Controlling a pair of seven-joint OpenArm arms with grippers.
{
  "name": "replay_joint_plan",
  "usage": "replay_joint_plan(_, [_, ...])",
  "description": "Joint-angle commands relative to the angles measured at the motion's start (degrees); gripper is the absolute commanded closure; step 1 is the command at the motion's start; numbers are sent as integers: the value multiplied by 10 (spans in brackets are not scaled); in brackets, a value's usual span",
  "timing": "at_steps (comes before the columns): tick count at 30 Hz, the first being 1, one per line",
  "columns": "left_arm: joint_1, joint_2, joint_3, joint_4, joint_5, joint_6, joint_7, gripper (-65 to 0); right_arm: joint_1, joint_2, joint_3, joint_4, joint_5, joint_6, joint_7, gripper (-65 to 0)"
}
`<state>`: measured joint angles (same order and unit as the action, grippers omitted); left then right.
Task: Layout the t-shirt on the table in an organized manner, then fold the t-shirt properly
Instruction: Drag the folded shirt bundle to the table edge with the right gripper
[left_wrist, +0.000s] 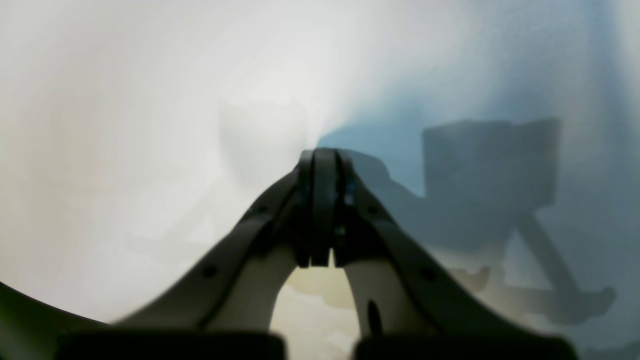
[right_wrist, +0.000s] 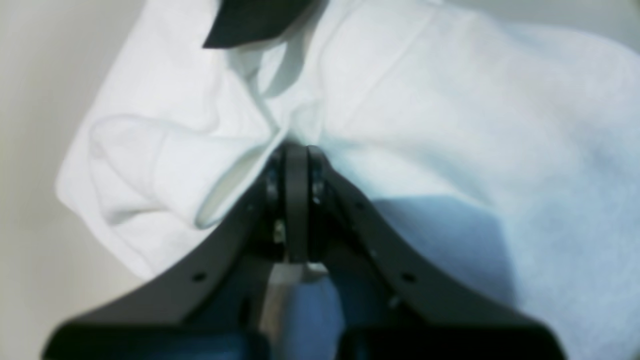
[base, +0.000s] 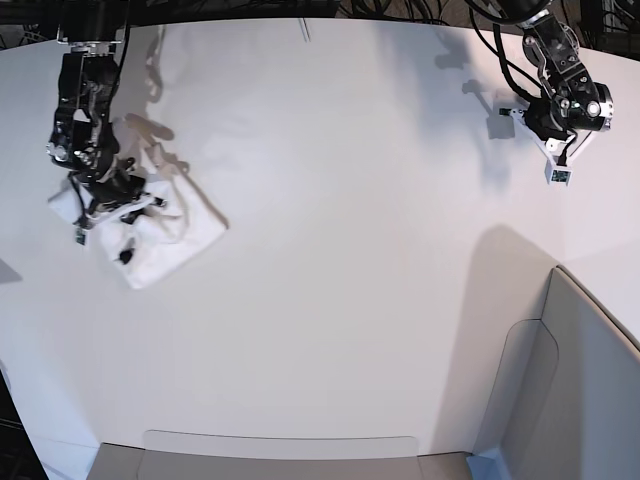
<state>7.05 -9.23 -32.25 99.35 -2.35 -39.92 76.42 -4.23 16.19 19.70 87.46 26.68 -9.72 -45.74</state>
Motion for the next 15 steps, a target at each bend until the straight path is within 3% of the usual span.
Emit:
replay_joint_plan(1, [0, -4, 0, 8, 0, -1, 6, 0, -6, 9, 28, -4, -20, -13, -21, 0])
replay_joint_plan(7, [12, -3, 1, 8, -1, -1, 27, 0, -7, 12, 152, -43, -21, -13, -18, 0])
replay_joint_plan(15, [11, -2, 1, 8, -1, -1, 36, 0, 4, 14, 240, -86, -21, -13, -17, 0])
